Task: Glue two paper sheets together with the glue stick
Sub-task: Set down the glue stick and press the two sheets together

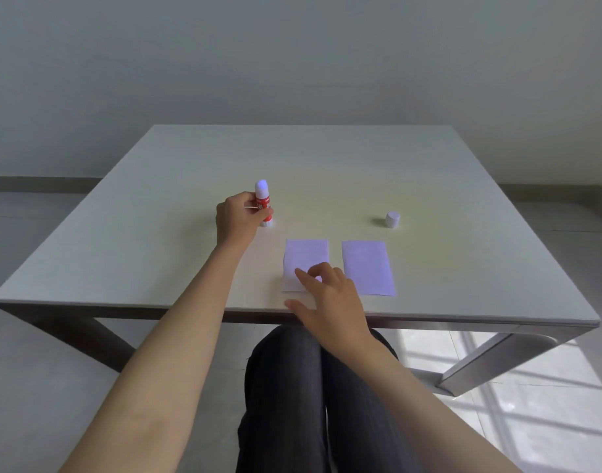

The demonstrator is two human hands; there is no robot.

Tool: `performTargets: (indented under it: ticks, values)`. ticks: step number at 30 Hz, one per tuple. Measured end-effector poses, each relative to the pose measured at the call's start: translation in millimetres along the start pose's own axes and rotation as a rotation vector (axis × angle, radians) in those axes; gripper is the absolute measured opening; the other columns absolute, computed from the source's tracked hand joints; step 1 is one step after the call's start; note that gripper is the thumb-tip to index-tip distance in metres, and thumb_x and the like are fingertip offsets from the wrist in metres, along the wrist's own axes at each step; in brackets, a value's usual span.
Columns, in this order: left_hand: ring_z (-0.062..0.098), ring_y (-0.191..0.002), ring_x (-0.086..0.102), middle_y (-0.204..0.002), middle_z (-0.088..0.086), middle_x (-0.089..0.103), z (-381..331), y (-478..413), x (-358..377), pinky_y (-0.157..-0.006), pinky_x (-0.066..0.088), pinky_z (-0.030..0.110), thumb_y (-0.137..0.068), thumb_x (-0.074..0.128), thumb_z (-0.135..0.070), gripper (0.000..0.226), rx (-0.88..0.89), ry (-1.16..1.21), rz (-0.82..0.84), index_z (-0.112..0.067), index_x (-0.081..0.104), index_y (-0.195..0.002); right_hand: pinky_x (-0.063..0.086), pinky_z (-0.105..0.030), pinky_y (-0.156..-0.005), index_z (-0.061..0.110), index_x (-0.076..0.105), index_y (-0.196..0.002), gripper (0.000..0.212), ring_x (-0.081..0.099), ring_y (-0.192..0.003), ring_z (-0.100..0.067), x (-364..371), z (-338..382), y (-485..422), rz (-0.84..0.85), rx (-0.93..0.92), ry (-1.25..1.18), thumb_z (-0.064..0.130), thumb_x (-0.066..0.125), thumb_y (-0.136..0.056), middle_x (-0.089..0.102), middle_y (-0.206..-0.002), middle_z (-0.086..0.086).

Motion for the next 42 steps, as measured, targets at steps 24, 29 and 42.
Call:
performTargets:
  ticks: [24, 29, 42]
  values:
    - [0.009, -0.066, 0.071, -0.065, -0.009, 0.074, -49.7, 118.1, 22.2, -0.061, 0.054, 0.017, -0.083, 0.066, -0.014, 0.015, -0.119, 0.738, 0.073, -0.024, 0.071, -0.073, 0.059, -0.029, -0.06, -0.002, 0.06, -0.079, 0.009, 0.072, -0.061, -0.029, -68.0, -49.5, -1.4, -0.446, 0.415, -1.231, 0.004, 0.061, -0.086, 0.069, -0.076, -0.018]
    - [0.006, -0.061, 0.07, -0.063, -0.017, 0.073, -62.2, 114.0, 27.5, -0.061, 0.053, 0.015, -0.081, 0.068, -0.016, 0.02, -0.067, 0.626, 0.135, -0.029, 0.069, -0.066, 0.054, -0.026, -0.051, 0.005, 0.066, -0.078, 0.009, 0.064, -0.046, -0.021, -67.1, -65.0, 11.4, -0.37, 0.493, -1.212, 0.007, 0.062, -0.086, 0.068, -0.063, -0.008]
    - [0.015, -0.064, 0.07, -0.073, 0.004, 0.075, -64.9, 120.2, 61.5, -0.065, 0.055, 0.024, -0.08, 0.068, -0.017, 0.009, 0.019, 0.18, 0.265, -0.014, 0.07, -0.072, 0.044, -0.035, -0.072, 0.022, 0.056, -0.059, 0.021, 0.053, -0.072, -0.021, -76.5, -112.8, 17.1, -0.339, 0.573, -0.393, 0.021, 0.067, -0.076, 0.059, -0.072, 0.004]
Point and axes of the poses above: each hand's wrist, its own y-axis away from the middle knuckle, its own x-axis out of the palm, z = x × y, the point moved 5 cm from there along -y, towards the middle knuckle
